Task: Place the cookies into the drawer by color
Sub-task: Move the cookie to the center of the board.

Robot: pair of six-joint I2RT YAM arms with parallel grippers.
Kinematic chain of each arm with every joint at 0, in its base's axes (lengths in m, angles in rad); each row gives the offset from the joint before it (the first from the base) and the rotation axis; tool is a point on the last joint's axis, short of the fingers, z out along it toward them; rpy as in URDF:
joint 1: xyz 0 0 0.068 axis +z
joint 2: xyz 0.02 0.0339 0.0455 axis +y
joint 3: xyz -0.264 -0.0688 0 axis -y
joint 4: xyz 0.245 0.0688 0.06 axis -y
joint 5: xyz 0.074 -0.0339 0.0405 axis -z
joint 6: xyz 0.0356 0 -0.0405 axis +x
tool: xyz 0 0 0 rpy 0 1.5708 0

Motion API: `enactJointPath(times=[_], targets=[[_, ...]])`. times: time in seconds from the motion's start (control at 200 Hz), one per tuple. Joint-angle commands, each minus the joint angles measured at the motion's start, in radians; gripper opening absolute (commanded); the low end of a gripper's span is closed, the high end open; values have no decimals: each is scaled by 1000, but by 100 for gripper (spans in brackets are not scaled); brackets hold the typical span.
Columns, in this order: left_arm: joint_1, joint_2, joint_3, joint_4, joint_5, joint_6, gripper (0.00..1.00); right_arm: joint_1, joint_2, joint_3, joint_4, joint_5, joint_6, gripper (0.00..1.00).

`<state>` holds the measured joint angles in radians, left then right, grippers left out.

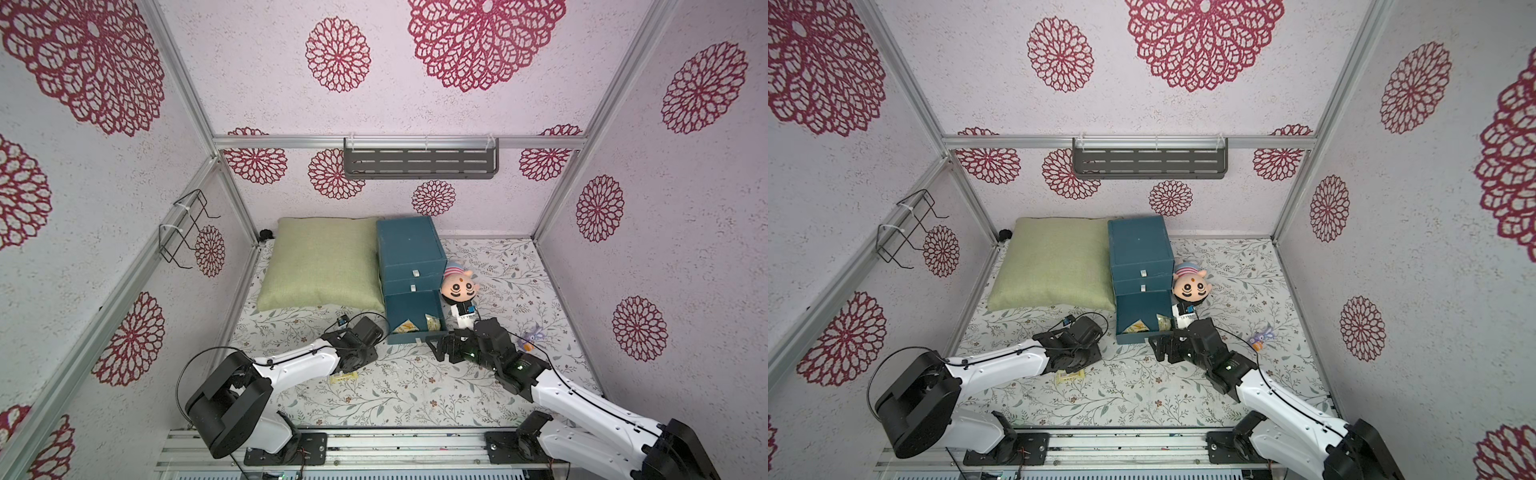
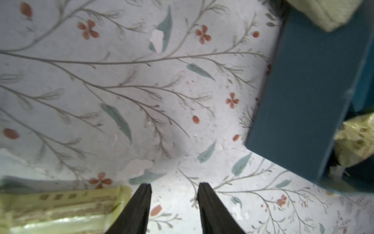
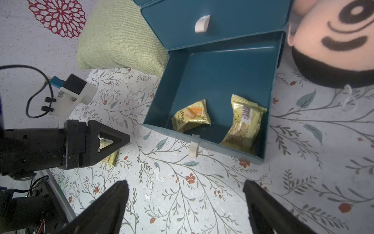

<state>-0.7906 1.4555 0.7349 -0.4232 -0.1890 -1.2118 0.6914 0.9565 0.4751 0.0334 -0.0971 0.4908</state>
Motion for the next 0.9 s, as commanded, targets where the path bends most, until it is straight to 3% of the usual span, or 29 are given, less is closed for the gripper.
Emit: enactJointPath(times=[0.0,0.155,0.26,0.335,0.525,0.69,0.896], targets=[[-32,-10,33,-8,-51,-29,46,0,-23,-7,35,-43,8,94],[-14,-96,12,-90,-144,-25,51,26,-11,-15,70,-74,2,94],[14,-178,-32,-135,-174,-26,63,56,9,-13,90,-84,-14,95],[36,-245,-81,-149,-182,-32,77,72,29,-11,103,-83,-21,95],[114,-401,-201,-169,-171,-46,96,125,98,26,128,-83,-44,96],[174,-434,-261,-126,-98,-26,98,152,161,63,143,-75,-52,96],[202,-366,-288,18,21,2,95,172,211,88,151,-69,-57,96]])
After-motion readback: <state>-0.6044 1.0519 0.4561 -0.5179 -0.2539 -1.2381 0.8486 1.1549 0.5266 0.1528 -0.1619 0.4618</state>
